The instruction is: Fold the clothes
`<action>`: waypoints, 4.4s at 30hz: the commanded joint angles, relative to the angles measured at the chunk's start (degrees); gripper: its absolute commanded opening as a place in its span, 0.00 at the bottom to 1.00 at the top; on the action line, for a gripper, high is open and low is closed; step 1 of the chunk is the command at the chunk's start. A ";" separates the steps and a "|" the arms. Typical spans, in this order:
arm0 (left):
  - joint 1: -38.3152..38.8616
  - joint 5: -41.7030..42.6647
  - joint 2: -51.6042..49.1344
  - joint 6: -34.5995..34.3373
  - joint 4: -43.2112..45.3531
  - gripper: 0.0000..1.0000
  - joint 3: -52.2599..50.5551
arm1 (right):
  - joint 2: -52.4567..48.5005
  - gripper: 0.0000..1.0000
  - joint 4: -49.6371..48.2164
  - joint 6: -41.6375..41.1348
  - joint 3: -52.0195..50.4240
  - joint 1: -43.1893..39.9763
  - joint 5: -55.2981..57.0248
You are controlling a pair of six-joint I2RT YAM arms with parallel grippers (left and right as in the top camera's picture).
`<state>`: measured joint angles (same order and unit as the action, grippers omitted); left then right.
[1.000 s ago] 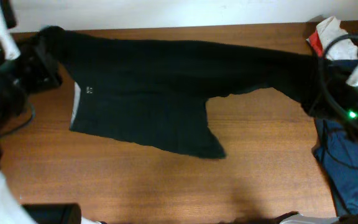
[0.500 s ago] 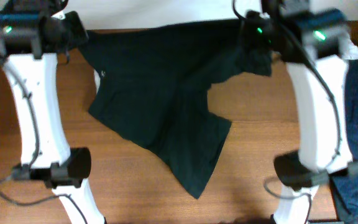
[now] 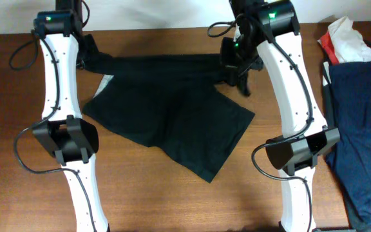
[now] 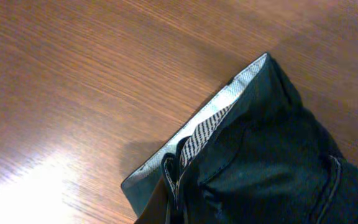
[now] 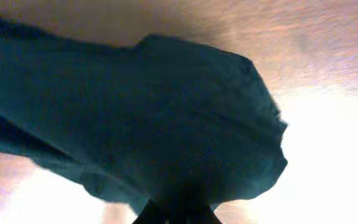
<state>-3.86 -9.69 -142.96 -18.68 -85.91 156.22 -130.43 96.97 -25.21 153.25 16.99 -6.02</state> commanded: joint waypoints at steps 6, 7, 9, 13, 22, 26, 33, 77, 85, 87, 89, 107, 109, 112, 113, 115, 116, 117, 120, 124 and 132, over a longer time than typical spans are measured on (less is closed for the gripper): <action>-3.26 -3.67 0.39 3.34 -5.79 0.00 0.44 | 6.93 0.04 0.39 -0.48 -14.97 7.37 0.04; -3.80 -3.65 0.39 3.34 -6.38 0.00 0.44 | 8.11 0.04 0.39 -0.50 -18.40 7.39 0.04; -5.55 -3.65 0.39 3.34 -7.52 0.00 0.39 | 9.66 0.04 0.39 -0.52 -26.16 7.37 0.48; -8.11 -2.95 0.24 3.32 -9.22 0.00 -0.61 | 9.75 0.04 0.37 -0.52 -35.60 8.39 0.68; -8.20 -2.97 0.13 3.32 -8.17 0.00 -6.29 | 13.49 0.05 0.39 1.46 -31.21 3.63 8.90; -8.20 -2.99 0.13 3.32 -8.66 0.00 -6.29 | 20.70 0.25 0.39 10.21 -29.33 -2.36 4.59; -8.31 -2.99 0.13 3.32 -8.46 0.04 -6.29 | 20.39 0.48 -3.37 7.80 -42.62 4.81 2.73; -9.97 -3.41 0.13 3.32 -9.35 0.07 -6.29 | 3.96 0.04 -47.30 14.25 -53.59 -4.02 -10.84; -9.97 -3.41 0.13 3.32 -9.33 0.07 -6.29 | 3.96 0.05 -33.88 14.29 -46.75 -10.69 -8.07; -9.97 -3.41 0.13 3.32 -9.40 0.08 -6.29 | 3.96 0.60 -31.63 14.27 -46.75 -10.64 -8.07; -9.97 -3.41 0.13 3.32 -9.75 0.22 -6.29 | 3.96 0.99 -27.04 13.81 -46.16 -10.67 -8.13; -9.97 -3.17 0.13 3.30 -10.82 0.69 -6.29 | 11.13 0.99 -15.26 14.19 -54.40 12.68 -10.05; -9.97 -3.19 0.13 3.30 -10.80 0.73 -6.29 | 11.13 1.00 -19.52 14.21 -57.31 12.66 -10.12; -9.97 -3.19 0.13 3.32 -10.82 0.74 -6.29 | 11.13 0.91 -26.25 14.23 -63.80 12.72 -12.66; -9.97 -3.19 0.13 3.32 -10.82 0.74 -6.29 | 11.13 0.90 -27.61 14.25 -64.96 12.72 -12.87; -9.97 -3.19 0.13 3.30 -10.73 0.75 -6.29 | 11.13 0.80 -29.42 14.23 -65.59 12.74 -13.20; -9.97 -3.19 0.13 3.30 -10.62 0.75 -6.29 | 11.13 0.67 -29.99 14.21 -65.61 12.74 -13.90; -9.97 -3.19 0.13 3.32 -10.60 0.75 -6.29 | 11.13 0.62 -30.56 14.19 -65.61 12.81 -14.67; -9.97 -3.19 0.13 3.32 -10.62 0.75 -6.29 | 11.13 0.55 -31.67 14.23 -65.61 13.84 -15.02; -9.97 -3.21 0.13 3.32 -10.62 0.75 -6.29 | 11.10 0.54 -34.27 14.19 -65.61 16.04 -14.99; -9.99 -3.26 0.13 3.34 -10.62 0.76 -6.29 | 11.39 0.04 -30.45 12.70 -64.39 16.26 -14.53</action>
<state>-13.32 -12.49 -142.98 -15.44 -96.62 150.04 -119.87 63.90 -12.05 87.94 33.06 -20.45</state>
